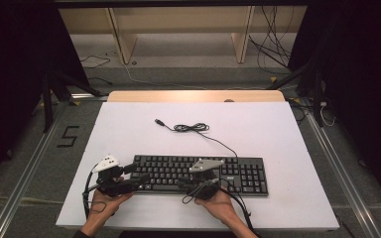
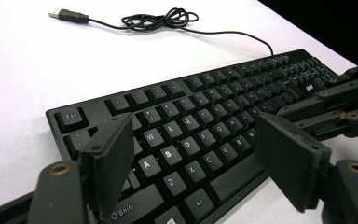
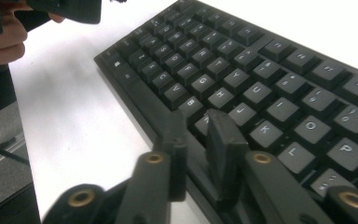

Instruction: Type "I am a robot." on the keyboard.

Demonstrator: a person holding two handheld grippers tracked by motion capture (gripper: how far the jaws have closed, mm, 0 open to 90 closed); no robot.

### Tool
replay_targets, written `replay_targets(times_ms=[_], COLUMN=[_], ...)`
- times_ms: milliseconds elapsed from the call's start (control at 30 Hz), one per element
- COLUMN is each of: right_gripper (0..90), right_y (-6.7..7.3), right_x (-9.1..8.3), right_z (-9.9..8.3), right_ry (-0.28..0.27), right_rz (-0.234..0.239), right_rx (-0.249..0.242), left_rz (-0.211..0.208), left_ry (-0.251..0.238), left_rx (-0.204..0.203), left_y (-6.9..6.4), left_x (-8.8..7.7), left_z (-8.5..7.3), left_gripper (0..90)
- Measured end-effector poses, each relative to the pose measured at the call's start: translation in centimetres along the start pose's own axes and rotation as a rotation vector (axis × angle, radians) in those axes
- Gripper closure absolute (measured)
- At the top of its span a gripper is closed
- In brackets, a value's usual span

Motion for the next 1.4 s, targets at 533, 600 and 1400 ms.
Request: replay_targets(times_ms=[533,600,1400], right_gripper=[50.1,47.0,37.9], right_y=[-0.7,-0.8,-0.7], right_x=[-1.7,-1.8,-2.7], right_z=[0.4,0.4,0.2], right_ry=[-0.046,-0.047,-0.061], right_rz=[-0.005,-0.013,-0.018], right_rx=[0.024,0.032,0.036], left_rz=[0.015,0.017,0.042], left_ry=[0.031,0.035,0.166], left_rx=[-0.003,-0.014,0.071], left_y=[-0.1,-0.1,-0.9], left_x=[1.3,1.6,5.4], left_z=[0.6,0.7,1.2], left_gripper=[32.6,35.2,85.8])
Point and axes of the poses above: each handheld gripper's, and its own axes: x roughly forward along the jaws, z roughly out of its top, y roughly to its left, the point moved 4 cm from there along x, roughly forward along the jaws, and after that the axes turned 11 degrees about -x, right-handed, at the moved point
